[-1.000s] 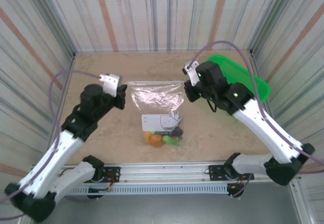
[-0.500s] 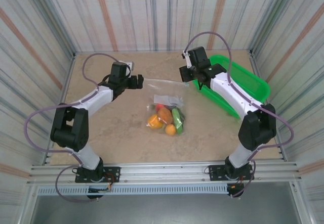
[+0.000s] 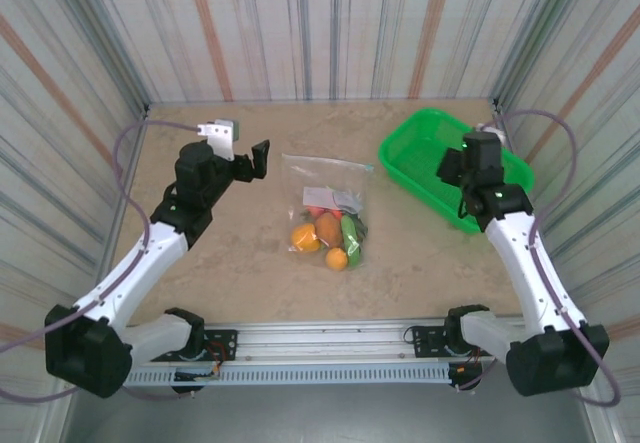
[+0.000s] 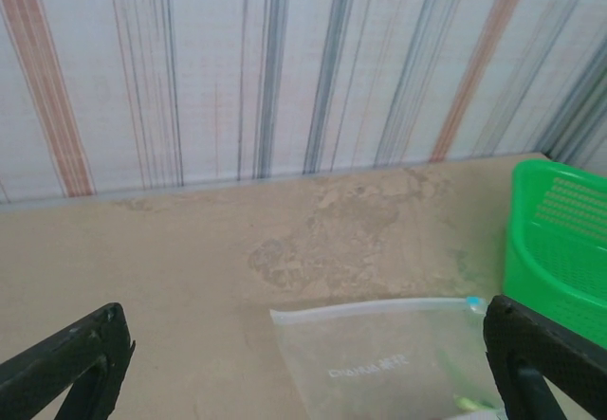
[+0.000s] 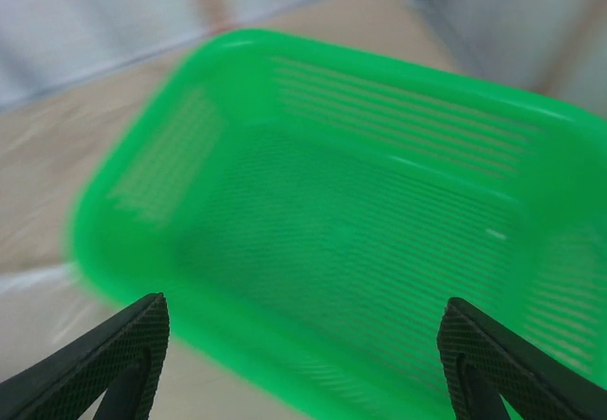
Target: Place the food in the zip-top bag and seal the zipper
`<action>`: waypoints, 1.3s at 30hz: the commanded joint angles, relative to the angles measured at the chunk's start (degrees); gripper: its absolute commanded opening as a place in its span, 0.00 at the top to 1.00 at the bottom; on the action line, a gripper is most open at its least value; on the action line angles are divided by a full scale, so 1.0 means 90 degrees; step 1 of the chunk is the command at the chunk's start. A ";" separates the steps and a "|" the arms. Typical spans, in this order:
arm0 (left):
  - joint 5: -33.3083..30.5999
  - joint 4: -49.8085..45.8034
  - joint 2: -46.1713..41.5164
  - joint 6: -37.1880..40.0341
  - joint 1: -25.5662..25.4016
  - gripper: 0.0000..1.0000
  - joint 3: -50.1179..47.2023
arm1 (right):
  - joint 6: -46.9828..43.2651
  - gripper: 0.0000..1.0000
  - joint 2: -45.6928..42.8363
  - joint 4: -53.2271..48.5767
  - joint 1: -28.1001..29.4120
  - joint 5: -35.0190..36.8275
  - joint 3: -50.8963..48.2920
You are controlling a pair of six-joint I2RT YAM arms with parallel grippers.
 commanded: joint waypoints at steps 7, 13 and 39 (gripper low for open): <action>-0.0535 -0.0209 -0.1866 0.0119 -0.0625 0.01 -0.1070 | 0.2003 0.14 0.0396 -0.0231 -0.1501 0.1525 -0.1036; -0.1182 -0.0257 -0.1929 0.0783 -0.0715 0.01 -0.1338 | 0.1355 0.12 0.1458 0.1133 -0.2442 -0.0393 -0.1229; -0.0486 0.2830 -0.0816 0.2402 0.0120 0.01 -0.2820 | -0.0646 0.11 0.2807 0.3189 -0.1588 -0.2050 -0.0206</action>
